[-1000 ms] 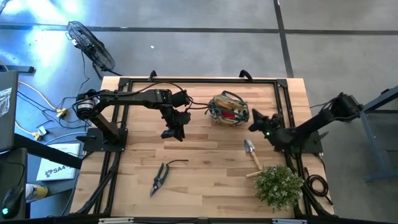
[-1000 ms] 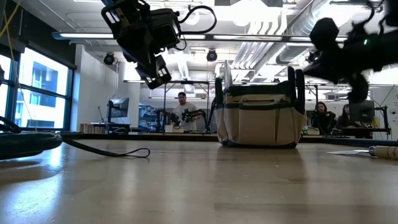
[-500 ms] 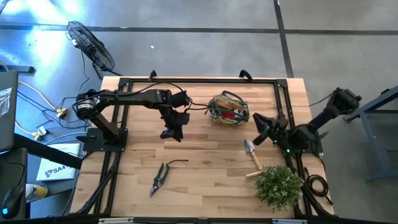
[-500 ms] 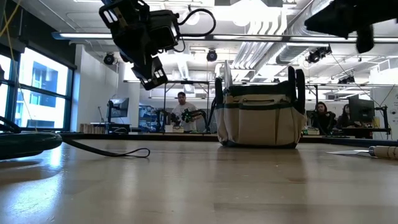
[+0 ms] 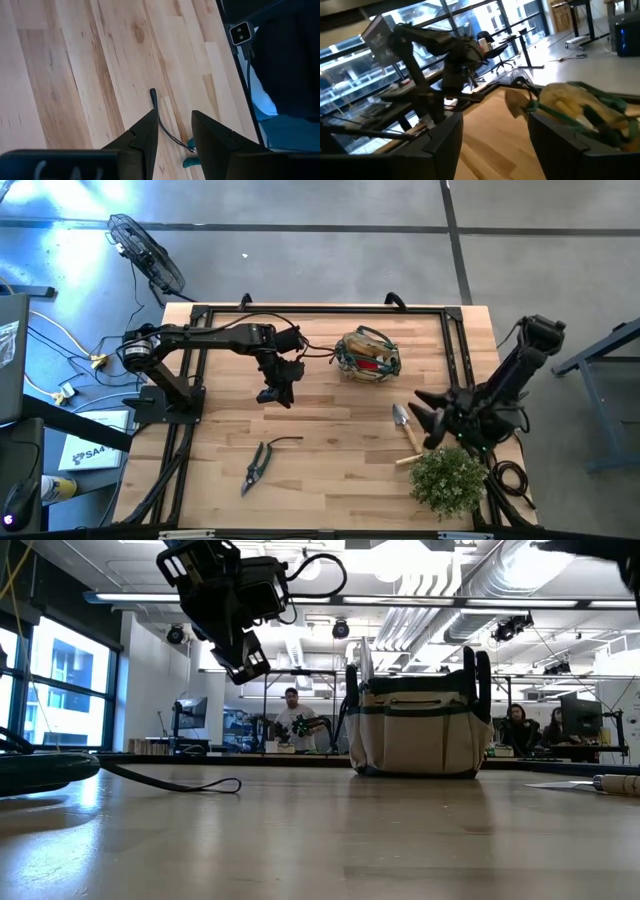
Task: Pick & Place Garden tools in Gardening bag
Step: Put the green shear scissors into the light brown gardening bag
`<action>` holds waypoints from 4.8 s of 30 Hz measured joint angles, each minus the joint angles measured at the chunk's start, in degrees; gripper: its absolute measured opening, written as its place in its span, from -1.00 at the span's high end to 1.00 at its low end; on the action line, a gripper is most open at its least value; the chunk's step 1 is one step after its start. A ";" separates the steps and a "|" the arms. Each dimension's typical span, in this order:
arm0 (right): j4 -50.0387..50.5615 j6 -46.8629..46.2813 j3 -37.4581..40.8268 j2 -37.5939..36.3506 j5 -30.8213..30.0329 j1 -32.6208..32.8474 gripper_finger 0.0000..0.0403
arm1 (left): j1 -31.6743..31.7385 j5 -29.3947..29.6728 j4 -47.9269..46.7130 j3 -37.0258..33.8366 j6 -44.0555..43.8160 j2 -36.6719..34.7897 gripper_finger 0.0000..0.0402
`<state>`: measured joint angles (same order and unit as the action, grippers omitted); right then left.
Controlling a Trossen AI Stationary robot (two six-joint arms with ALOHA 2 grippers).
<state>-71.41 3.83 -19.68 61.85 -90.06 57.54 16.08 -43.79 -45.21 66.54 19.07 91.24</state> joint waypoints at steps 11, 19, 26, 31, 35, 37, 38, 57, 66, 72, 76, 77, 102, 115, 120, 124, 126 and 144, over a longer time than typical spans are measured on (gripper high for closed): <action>1.40 26.41 -13.04 2.13 0.06 1.74 -0.06 | 0.02 -4.44 -4.99 0.02 -0.44 -0.60 0.44; 0.94 31.04 -13.55 -0.17 0.01 1.58 -0.06 | 0.00 -11.13 -4.60 0.09 -1.86 -1.16 0.44; 1.08 30.96 -13.55 -0.99 0.02 -1.44 -0.06 | -1.17 -10.68 -2.15 0.09 -2.45 -1.16 0.44; 1.95 30.91 -13.55 -1.57 0.03 -3.18 -0.06 | -4.30 -10.50 1.06 0.07 -2.38 -1.16 0.44; 3.93 30.91 -13.55 -1.60 0.07 -6.11 -0.06 | -6.81 -7.39 5.23 0.07 -2.42 -1.16 0.44; 5.16 30.91 -13.55 -1.60 0.04 -7.19 -0.06 | -7.72 -5.63 5.80 0.13 -6.10 -1.16 0.44; 5.51 30.89 -13.55 -1.60 0.07 -7.57 -0.06 | -8.06 -5.05 4.80 0.33 -8.54 -1.16 0.44; 14.10 36.94 -13.55 -1.60 2.92 -14.85 -0.06 | -25.83 18.65 -17.43 1.22 -72.94 -1.14 0.44; 14.38 42.93 -13.55 -1.60 6.63 -21.62 -0.06 | -34.48 22.65 -10.20 1.22 -84.53 -1.14 0.44; 16.89 42.46 -13.55 -1.60 6.19 -24.11 -0.06 | -38.80 30.59 -8.88 1.20 -98.38 -0.53 0.44; 19.97 42.41 -13.53 -1.60 6.36 -24.33 -0.06 | -42.00 36.48 -8.73 1.20 -108.92 -0.57 0.44; 20.80 42.39 -13.55 -1.60 6.50 -24.33 -0.06 | -42.78 37.77 -8.73 1.20 -111.29 -0.57 0.44; 32.23 34.76 -13.53 -1.56 7.78 -23.29 -0.06 | -45.29 41.03 -11.64 1.31 -116.86 7.93 0.44; 32.27 33.08 -13.53 -1.54 7.85 -23.00 -0.06 | -43.39 38.80 -10.10 0.90 -113.39 10.13 0.44; 34.11 31.74 -13.53 -1.54 7.94 -23.00 -0.06 | -43.41 35.81 -5.87 -2.16 -113.82 10.14 0.44; 35.11 31.04 -13.53 -1.54 8.00 -23.00 -0.06 | -43.41 35.54 -2.56 -5.14 -115.27 10.14 0.44; 35.09 30.57 -13.53 -1.54 8.11 -23.00 -0.06 | -43.41 35.01 -0.43 -6.40 -115.51 10.10 0.44; 35.29 30.43 -13.53 -1.54 13.02 -20.33 -0.06 | -43.52 40.48 0.41 -8.83 -109.03 9.94 0.81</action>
<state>-36.12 34.26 -33.21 60.31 -77.04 37.22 -27.44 -3.31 -44.79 57.71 -89.96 101.19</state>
